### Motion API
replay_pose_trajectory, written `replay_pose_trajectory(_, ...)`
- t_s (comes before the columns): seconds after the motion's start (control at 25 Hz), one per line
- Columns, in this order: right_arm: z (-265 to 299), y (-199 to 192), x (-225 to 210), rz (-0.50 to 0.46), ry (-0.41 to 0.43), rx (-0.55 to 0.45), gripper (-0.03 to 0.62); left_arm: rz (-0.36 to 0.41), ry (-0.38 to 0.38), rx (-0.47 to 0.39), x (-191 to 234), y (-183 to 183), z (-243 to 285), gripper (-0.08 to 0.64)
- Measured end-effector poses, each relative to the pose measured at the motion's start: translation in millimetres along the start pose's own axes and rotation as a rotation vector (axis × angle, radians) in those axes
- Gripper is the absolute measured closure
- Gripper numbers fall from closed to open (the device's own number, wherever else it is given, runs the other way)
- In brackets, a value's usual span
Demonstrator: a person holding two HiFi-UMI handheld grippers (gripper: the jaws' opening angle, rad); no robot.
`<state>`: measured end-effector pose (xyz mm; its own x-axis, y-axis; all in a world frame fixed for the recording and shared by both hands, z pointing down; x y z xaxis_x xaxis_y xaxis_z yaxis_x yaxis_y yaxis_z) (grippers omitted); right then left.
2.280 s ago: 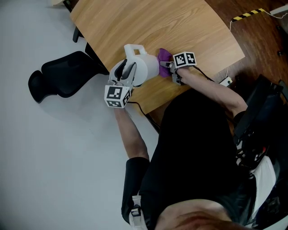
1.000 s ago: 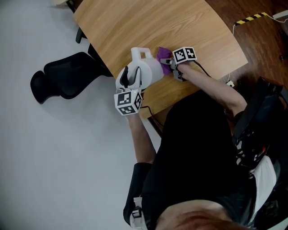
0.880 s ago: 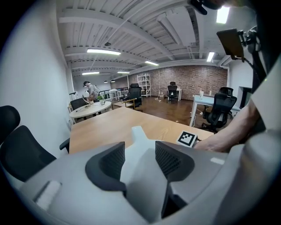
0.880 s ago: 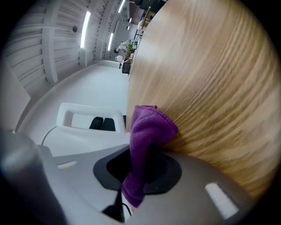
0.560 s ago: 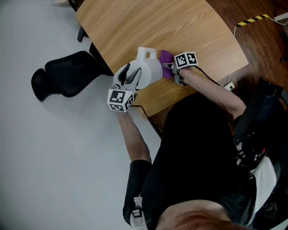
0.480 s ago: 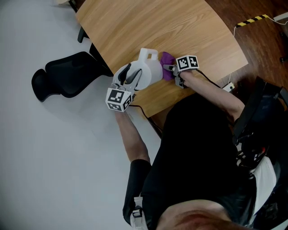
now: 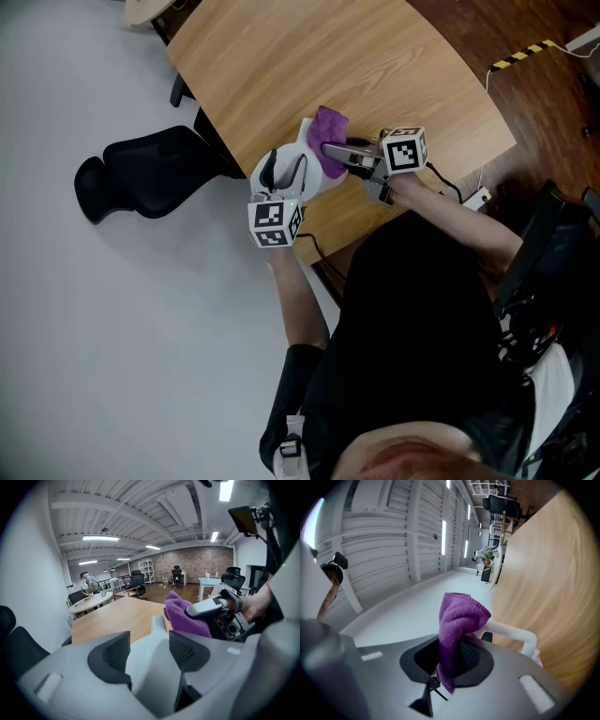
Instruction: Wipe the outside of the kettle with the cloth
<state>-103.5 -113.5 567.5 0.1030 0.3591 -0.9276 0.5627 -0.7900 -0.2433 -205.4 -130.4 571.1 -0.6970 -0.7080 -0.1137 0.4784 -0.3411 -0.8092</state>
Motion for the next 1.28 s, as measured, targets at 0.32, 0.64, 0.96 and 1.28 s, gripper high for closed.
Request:
replay_pose_trajectory(0.32,-0.8,-28.0,-58.5,-0.023,-0.121,0.053,0.536,0.030,0.017,-0.011,-7.3,8.1,-3.0,0.324)
replay_pose_trajectory(0.64,-29.8,-68.3,-177.8,0.136,-0.401,0.095,0.536,0.048,0.012,-0.027,-21.6,13.2,-13.1,0.325)
replay_pose_trajectory(0.96,-66.6,-67.2,-215.4,0.220,-0.568,0.165,0.537,0.088,-0.025,-0.039,-33.9,-9.3,10.0,0.324)
replay_pose_trajectory(1.28,-61.6,-63.1,-209.2,0.157,-0.536,0.167,0.537,0.090,0.020,-0.030,-29.1,8.9,-8.9,0.324)
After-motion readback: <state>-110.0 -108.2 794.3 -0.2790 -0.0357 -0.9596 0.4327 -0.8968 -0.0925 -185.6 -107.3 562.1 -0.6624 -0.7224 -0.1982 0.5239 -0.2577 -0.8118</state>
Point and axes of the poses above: the fingertips, and each gripper's own axes: z forward along the fingers, x to its left, y out of its top, the point moved 2 cm from there along -z, backward along the fingers, and after that the axes turned 3 degrees about -y, right-handed, at the moved point
